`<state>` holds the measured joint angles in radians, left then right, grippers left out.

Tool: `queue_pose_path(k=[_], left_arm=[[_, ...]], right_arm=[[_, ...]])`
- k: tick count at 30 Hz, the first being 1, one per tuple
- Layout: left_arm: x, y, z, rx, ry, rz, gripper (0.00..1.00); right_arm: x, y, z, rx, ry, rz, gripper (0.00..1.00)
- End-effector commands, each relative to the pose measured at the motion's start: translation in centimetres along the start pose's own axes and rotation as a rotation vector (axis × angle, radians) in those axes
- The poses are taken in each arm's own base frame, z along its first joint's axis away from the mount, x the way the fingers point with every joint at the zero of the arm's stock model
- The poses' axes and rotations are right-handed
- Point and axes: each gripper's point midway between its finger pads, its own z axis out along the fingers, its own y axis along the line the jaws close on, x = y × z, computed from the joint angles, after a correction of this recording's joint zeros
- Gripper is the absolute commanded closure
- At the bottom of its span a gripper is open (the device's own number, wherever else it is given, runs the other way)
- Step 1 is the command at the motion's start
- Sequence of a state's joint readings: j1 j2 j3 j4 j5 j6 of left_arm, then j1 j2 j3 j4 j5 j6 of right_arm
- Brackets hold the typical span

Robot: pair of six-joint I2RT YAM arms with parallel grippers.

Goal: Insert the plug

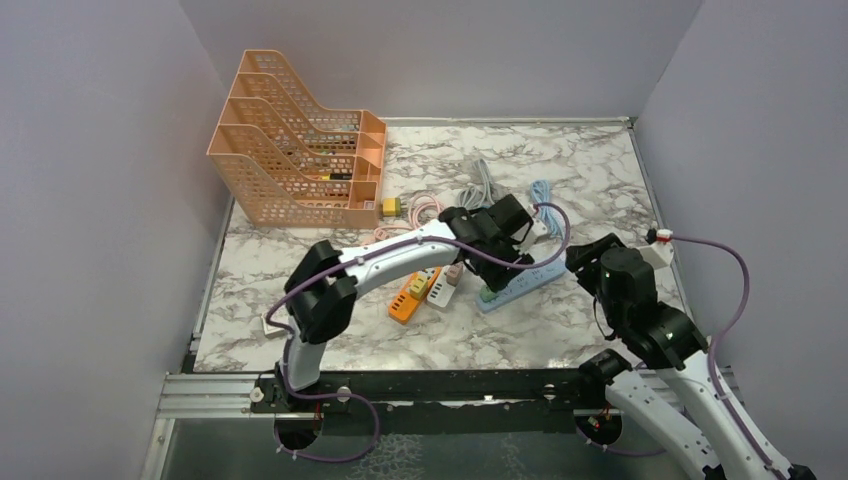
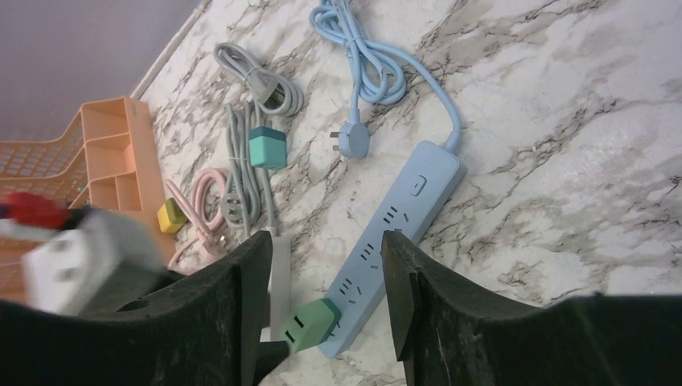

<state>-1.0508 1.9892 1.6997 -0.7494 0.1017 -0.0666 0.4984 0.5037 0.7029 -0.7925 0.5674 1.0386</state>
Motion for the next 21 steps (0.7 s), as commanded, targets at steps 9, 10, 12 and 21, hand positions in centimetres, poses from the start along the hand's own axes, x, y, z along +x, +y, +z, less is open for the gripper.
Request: queue_pose_path(k=[9,10,12,21], left_arm=[[-1.8,8.2,-13.4,-0.133,-0.527,-0.342,0.35],[-1.0,9.5,-14.2,-0.165,-0.561,-0.386,0.34],[0.1,11.2,-16.5,-0.217,-0.643,-0.447,0.33],[4.5,13.6,-20.3,-0.365,-0.821,-0.584,0.2]], right_arm=[[2.8,6.8,2.2,-0.204,0.161,-0.179,0.46],[3.9,7.6,2.7,-0.235,0.205,-0.214,0.46],[5.8,9.1,3.8,-0.277,0.286,-0.282,0.46],[10.3,13.5,10.7,-0.268,0.44,-0.435,0.41]])
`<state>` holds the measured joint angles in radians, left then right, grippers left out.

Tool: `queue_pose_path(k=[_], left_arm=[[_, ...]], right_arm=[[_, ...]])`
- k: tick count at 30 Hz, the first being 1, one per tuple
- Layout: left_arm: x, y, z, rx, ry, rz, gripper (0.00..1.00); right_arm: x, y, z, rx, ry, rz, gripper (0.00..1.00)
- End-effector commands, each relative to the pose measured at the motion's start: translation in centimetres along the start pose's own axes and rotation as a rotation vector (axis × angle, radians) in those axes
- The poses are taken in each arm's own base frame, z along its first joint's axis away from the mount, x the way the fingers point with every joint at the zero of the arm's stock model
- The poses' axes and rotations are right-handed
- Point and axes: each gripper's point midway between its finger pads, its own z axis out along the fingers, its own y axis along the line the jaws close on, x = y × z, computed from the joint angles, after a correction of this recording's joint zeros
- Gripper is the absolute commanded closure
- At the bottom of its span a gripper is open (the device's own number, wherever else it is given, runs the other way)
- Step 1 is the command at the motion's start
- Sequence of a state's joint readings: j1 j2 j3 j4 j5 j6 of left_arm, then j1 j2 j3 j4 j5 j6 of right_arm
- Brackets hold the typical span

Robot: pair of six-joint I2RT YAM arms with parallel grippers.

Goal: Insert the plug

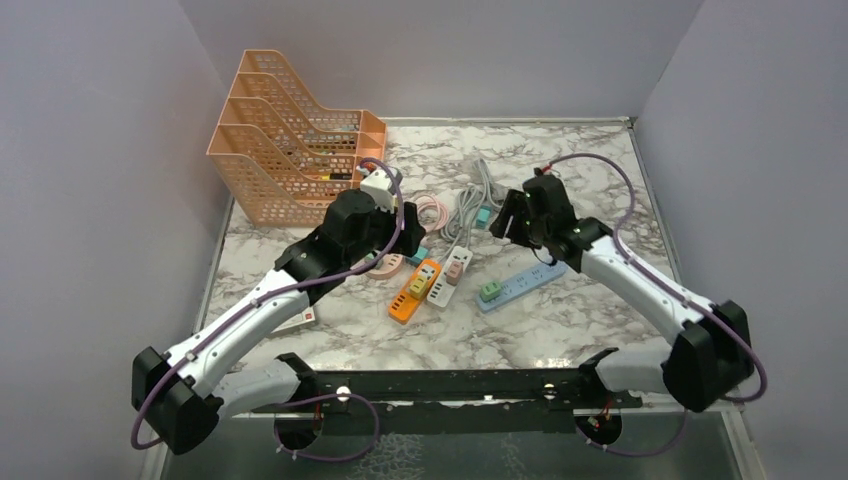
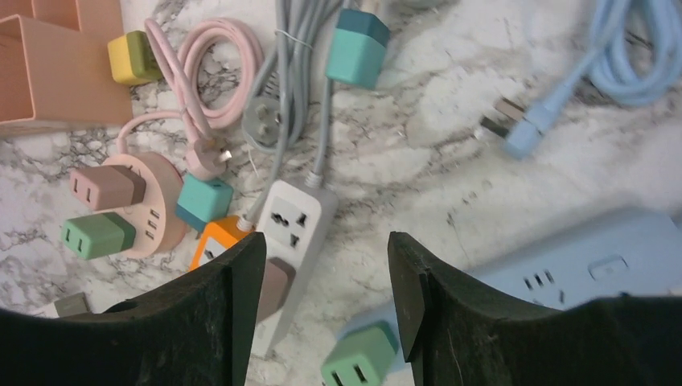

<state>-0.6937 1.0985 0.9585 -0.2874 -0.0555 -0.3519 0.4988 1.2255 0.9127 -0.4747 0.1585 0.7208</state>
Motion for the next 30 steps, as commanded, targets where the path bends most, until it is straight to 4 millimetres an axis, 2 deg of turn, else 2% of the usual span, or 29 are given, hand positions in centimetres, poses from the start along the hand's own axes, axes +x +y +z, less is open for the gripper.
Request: queue_pose_path(k=[1,7,9,11,13,16,19,28,30], left_arm=[[-1.9,1.0,-1.1,-0.038,-0.154,-0.083,0.2],[-1.3,0.8,-1.5,-0.01,-0.181,-0.107,0.18],[-1.3,0.8,-1.4,-0.008,-0.178,-0.108,0.18],[-1.2,0.7,-1.3,-0.002,-0.172,-0.108,0.18],[-0.9,0.7,-1.1,0.001,-0.163,-0.111,0.18],[-0.5,0.6,-0.9,0.005,-0.151,-0.119,0.18],[-0.3,0.5,-0.7,0.009,-0.142,-0.122,0.18],[0.0,0.2,-0.3,0.023,-0.122,-0.117,0.18],[0.1,0.2,-0.2,0.026,-0.117,-0.118,0.18]], right_arm=[[-2.1,4.2,3.1,-0.109,0.001,-0.08,0.4],[-2.5,4.4,8.6,-0.015,0.037,-0.099,0.38],[-2.7,3.7,10.2,0.06,0.051,-0.087,0.4],[-2.4,2.1,11.5,0.161,0.049,-0.057,0.43],[-2.3,1.7,12.5,0.178,0.031,-0.061,0.44],[-2.2,1.7,13.8,0.183,0.031,-0.076,0.46],[-1.9,0.8,14.8,0.245,0.046,-0.1,0.51],[-1.6,-0.3,16.5,0.293,0.047,-0.155,0.56],[-1.6,-0.4,16.8,0.297,0.046,-0.167,0.6]])
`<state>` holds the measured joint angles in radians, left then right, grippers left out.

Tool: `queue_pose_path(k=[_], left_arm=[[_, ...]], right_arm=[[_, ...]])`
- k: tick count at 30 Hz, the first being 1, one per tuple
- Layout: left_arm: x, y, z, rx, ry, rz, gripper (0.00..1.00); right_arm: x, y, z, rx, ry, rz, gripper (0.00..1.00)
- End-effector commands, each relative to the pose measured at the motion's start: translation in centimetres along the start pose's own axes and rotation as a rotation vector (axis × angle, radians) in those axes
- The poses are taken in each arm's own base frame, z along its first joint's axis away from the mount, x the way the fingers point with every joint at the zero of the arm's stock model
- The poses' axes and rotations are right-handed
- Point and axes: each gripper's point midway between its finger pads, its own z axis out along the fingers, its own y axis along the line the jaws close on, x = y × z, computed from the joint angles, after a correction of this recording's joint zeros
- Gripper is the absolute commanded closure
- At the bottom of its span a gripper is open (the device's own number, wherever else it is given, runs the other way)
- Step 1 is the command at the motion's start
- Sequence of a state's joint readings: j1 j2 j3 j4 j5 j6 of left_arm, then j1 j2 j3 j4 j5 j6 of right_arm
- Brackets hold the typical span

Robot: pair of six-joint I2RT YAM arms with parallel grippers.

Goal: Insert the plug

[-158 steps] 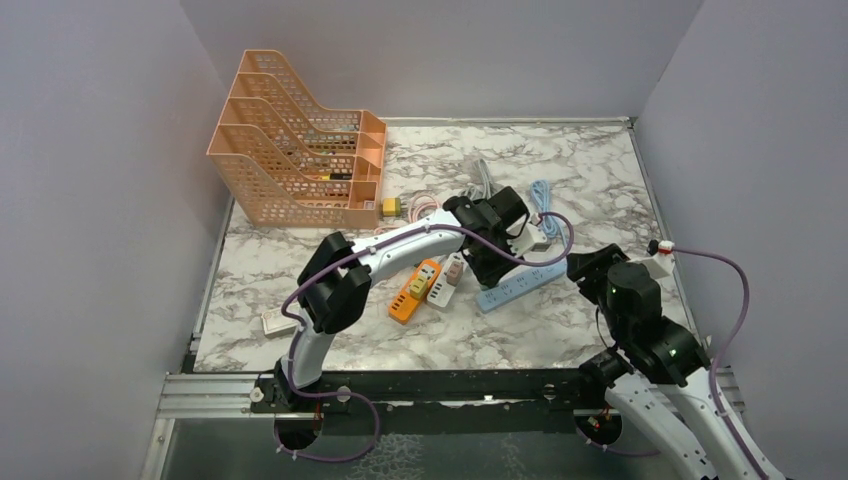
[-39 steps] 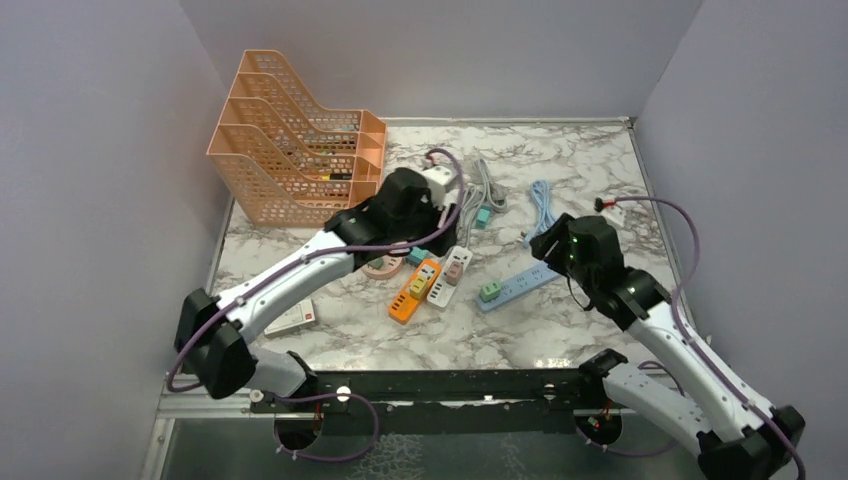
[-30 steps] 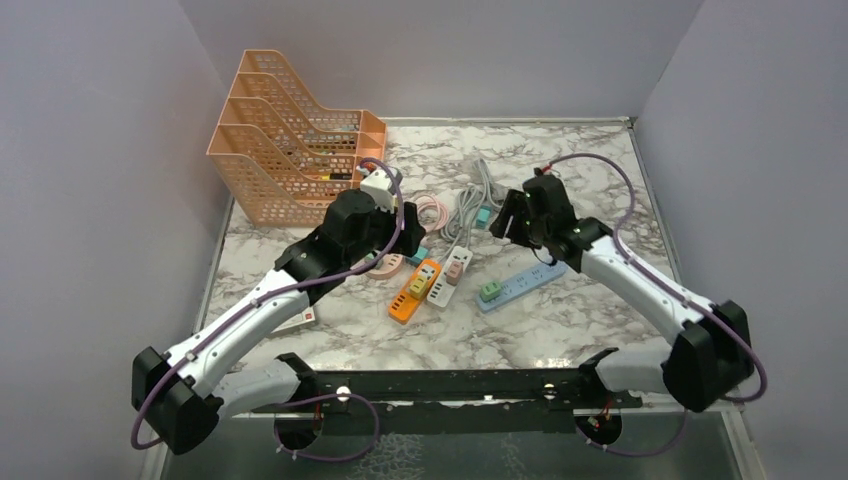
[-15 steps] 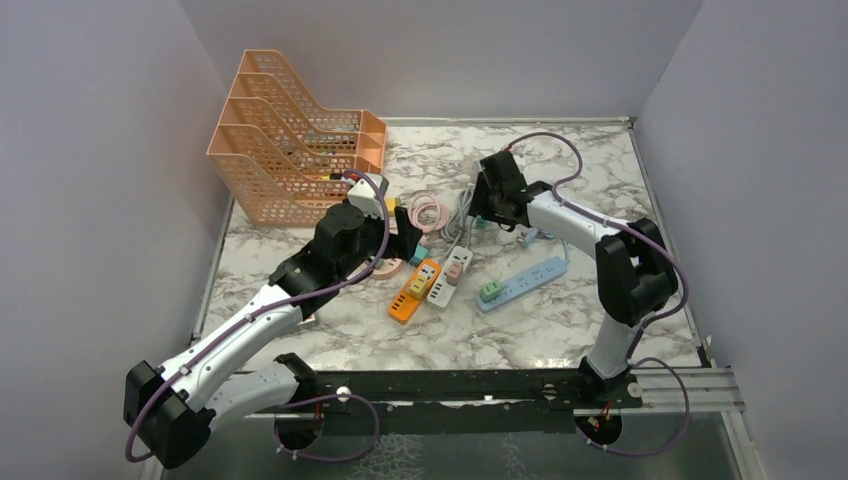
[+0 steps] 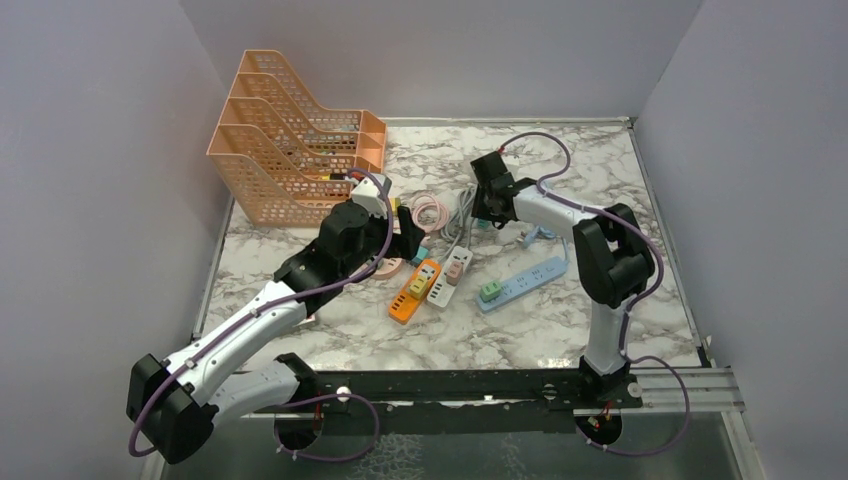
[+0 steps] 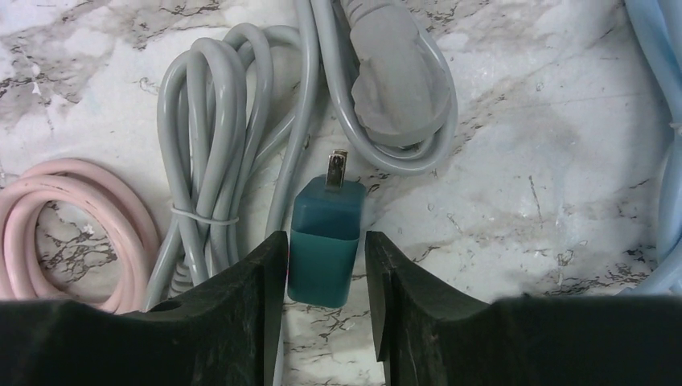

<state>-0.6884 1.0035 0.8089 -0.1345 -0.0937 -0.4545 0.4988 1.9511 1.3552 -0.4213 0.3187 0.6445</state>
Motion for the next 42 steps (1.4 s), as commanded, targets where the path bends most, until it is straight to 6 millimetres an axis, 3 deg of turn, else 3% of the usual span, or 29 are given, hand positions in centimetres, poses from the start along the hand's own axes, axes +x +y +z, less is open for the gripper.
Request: queue_pose_path(k=[1,5,7,11,17,24,27,30,36,42], left_arm=[[-0.2,-0.5,0.2,0.03,-0.007,-0.008,0.18],[0.0,-0.6,0.3,0.038,-0.001,-0.018,0.18],[0.1,-0.8,0.4,0.049,0.0,-0.031,0.18],[-0.1,-1.6,0.6,0.083,-0.004,-0.066,0.12],[-1.0,-3.4,0.8,0.156,-0.023,-0.14,0.09],[-4.6,-4.7,-0.6,0.197,-0.149,-0.322,0.09],[-6.3,-5.7,-1.9,0.265,-0.211,-0.37,0.09],[-7.7,-7.3,-3.1,0.358,-0.255,-0.419,0.09],[-10.7,-10.1,-4.7,0.499,-0.3,-0.425,0.13],[-12.6,-13.4,-6.8,0.679,-0.334,-0.401,0.17]], right_arm=[[-0.9,-0.1,0.7,0.035,-0.037,-0.036,0.63],[-0.8,0.5,-0.4,-0.042,-0.055,-0.012,0.83],[-1.5,1.3,-2.0,-0.124,-0.102,0.02,0.86],[-3.0,2.3,-6.1,-0.242,-0.162,0.075,0.87],[-3.5,4.7,-12.8,-0.521,-0.189,0.145,0.85],[-3.7,8.3,-23.7,-0.997,-0.226,0.18,0.84],[-4.1,8.8,-28.6,-1.19,-0.288,0.166,0.84],[-4.5,8.9,-32.4,-1.318,-0.331,0.15,0.84],[-5.0,8.9,-38.4,-1.546,-0.361,0.159,0.84],[-5.6,8.9,-40.7,-1.626,-0.373,0.174,0.83]])
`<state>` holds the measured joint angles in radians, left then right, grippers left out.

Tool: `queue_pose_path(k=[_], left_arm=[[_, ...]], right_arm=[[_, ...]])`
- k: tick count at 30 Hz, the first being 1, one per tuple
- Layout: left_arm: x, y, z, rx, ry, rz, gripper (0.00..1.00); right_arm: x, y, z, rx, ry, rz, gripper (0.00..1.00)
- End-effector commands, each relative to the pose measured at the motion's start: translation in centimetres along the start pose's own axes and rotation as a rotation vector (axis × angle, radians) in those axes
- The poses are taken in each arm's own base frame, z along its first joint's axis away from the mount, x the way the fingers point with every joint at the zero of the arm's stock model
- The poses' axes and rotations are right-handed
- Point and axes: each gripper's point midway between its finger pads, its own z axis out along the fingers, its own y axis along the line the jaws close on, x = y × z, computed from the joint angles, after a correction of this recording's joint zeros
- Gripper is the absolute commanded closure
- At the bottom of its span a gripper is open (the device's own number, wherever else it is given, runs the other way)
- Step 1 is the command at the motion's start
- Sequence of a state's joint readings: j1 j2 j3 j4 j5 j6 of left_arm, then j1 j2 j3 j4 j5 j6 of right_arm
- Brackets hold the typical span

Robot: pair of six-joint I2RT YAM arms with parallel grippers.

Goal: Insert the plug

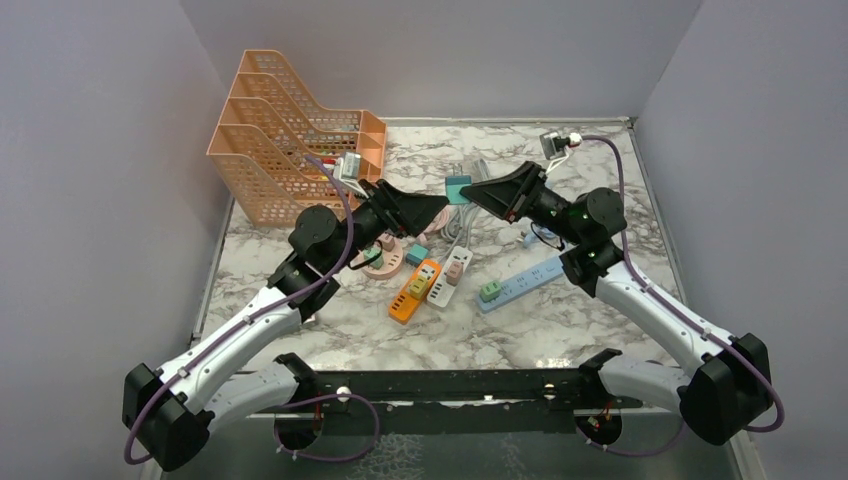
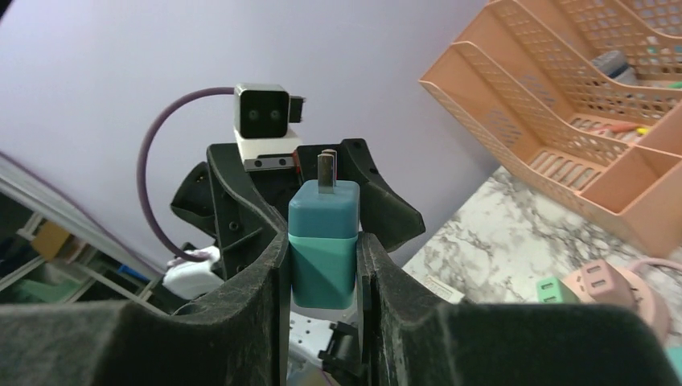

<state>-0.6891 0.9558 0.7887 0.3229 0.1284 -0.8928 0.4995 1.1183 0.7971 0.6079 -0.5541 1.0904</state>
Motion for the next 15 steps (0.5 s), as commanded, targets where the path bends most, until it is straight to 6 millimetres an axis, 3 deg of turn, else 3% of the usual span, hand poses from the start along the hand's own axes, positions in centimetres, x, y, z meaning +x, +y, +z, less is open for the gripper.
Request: queue_pose_path(k=[1,9,15], left_arm=[[-1.6,-6.1,-0.1,0.24,-0.019,-0.004,0.19],[-2.0,-7.5,-0.1,0.304,-0.04,-0.054,0.45],[-0.9,-8.4,0.1,0.357,0.028,-0.103,0.53]], right_arm=[[-0.6,4.2,-0.2,-0.158,0.01,0.0,0.83],[-0.6,5.4,-0.3,-0.205,0.03,-0.003,0.83],[-0.1,4.7,-0.2,-0.193,0.045,0.0,0.82]])
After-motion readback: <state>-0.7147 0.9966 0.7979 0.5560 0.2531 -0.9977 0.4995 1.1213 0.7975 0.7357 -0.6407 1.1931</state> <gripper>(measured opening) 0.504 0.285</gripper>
